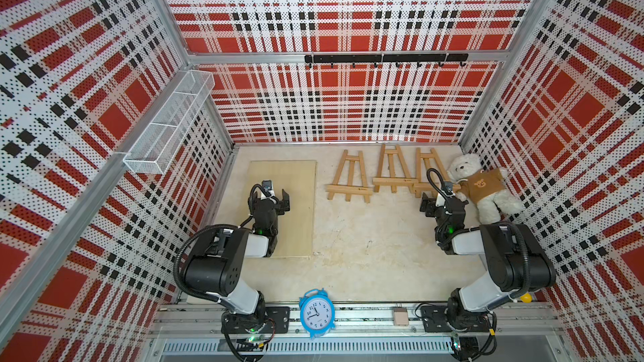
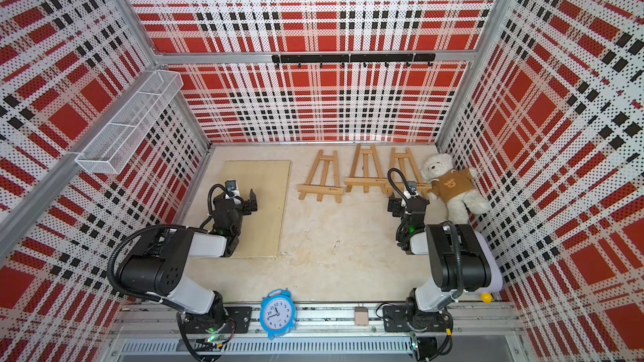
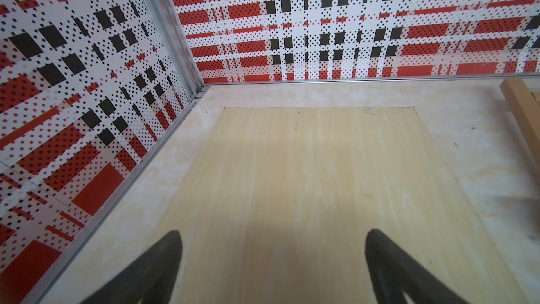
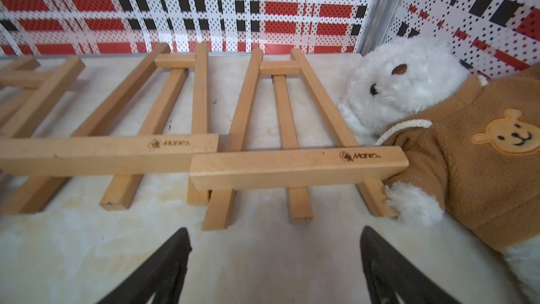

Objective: Disassemble the easel
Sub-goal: Reset both arms

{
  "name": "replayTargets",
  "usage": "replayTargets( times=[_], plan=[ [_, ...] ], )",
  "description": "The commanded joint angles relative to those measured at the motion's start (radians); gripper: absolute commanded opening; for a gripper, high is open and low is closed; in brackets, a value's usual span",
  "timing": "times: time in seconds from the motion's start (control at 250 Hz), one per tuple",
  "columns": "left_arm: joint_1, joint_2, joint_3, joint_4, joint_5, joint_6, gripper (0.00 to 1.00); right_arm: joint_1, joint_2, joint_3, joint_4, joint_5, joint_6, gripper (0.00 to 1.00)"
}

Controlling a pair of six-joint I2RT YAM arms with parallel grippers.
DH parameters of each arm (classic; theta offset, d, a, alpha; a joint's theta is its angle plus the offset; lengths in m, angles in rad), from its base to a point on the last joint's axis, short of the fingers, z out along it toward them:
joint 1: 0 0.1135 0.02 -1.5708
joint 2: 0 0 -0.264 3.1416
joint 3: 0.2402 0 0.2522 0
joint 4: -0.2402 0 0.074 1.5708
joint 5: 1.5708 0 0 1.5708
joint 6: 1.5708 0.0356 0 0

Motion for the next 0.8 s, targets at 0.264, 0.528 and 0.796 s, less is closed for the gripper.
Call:
replayTargets(
  times=[0.264, 0.528, 0.796],
  plan=[
    [-0.004, -0.002, -0.002, 0.025, -0.003, 0.003, 0.99, -0.001, -0.003, -0.003, 0.059, -0.024, -0.010, 1.00],
    [-0.003, -0.002, -0.002, 0.027, -0.003, 0.002, 0.99, 0.005, 0.000, 0.015, 0.027, -0.104, -0.049, 1.00],
    [-0.003, -0.002, -0.002, 0.027, -0.005, 0.002, 0.99, 0.007, -0.001, 0.016, 0.028, -0.116, -0.053, 1.00]
  ],
)
